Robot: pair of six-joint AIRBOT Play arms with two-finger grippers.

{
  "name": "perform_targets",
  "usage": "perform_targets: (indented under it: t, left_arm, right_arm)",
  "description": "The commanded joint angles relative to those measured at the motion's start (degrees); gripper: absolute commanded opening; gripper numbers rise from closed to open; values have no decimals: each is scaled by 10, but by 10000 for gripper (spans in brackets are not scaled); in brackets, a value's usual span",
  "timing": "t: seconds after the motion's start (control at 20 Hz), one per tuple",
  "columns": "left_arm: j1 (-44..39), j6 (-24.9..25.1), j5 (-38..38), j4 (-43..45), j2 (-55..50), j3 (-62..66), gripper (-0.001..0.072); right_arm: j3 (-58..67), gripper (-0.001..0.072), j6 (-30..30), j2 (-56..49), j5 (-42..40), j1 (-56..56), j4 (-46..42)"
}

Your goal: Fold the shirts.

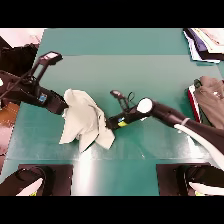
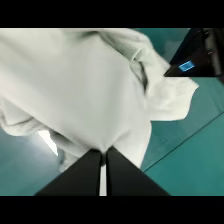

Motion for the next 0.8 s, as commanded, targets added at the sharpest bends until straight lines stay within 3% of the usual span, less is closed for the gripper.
perform_targets:
  t: [0.0, 0.3, 0.75]
  left_arm:
    - [0, -1, -20, 58, 2, 79, 28]
    - [0, 0, -58, 50, 2, 292, 28]
    - [0, 0, -85, -73, 2, 442, 28]
  right_arm:
    - [18, 15, 29, 108, 18, -60, -94]
    - [172, 15, 46, 279, 86, -210, -153]
    - [390, 14, 46, 351, 226, -333, -180]
